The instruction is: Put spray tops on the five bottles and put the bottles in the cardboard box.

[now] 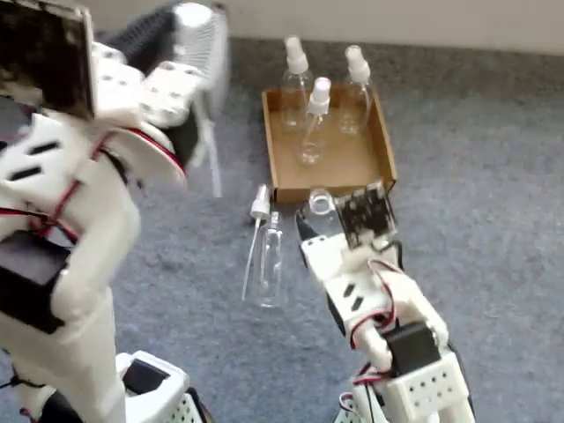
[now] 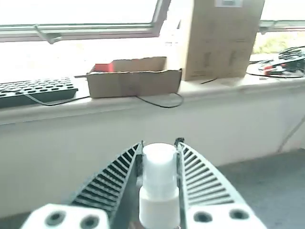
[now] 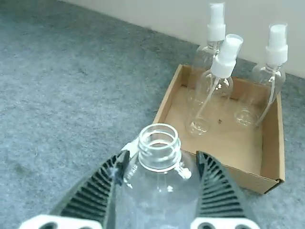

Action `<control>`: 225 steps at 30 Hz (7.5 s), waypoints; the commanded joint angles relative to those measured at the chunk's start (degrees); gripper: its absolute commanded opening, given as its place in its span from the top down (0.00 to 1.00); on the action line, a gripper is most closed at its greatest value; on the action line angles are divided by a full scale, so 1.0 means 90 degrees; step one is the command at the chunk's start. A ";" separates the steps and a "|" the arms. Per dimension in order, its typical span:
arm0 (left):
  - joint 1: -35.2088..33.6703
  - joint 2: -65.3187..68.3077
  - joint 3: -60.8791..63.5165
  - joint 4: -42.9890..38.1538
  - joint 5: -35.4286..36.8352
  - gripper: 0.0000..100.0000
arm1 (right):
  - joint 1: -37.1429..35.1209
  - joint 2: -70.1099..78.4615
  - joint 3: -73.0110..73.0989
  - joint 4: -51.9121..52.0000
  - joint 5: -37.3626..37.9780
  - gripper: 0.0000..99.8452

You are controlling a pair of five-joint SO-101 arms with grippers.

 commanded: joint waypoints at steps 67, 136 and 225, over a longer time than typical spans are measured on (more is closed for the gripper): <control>0.2222 -0.1167 0.4733 -0.1133 0.0254 0.92 | -0.0337 -0.2056 0.0571 0.0357 -0.0440 0.90; -0.2965 -0.1626 1.0310 -0.4005 -0.1026 0.87 | 0.0366 0.2828 -0.0435 -0.5387 -0.0400 1.00; -0.2916 -0.1617 1.0535 -0.4288 -0.1026 0.87 | 0.0435 0.7751 -0.2466 -0.6471 -0.1338 0.71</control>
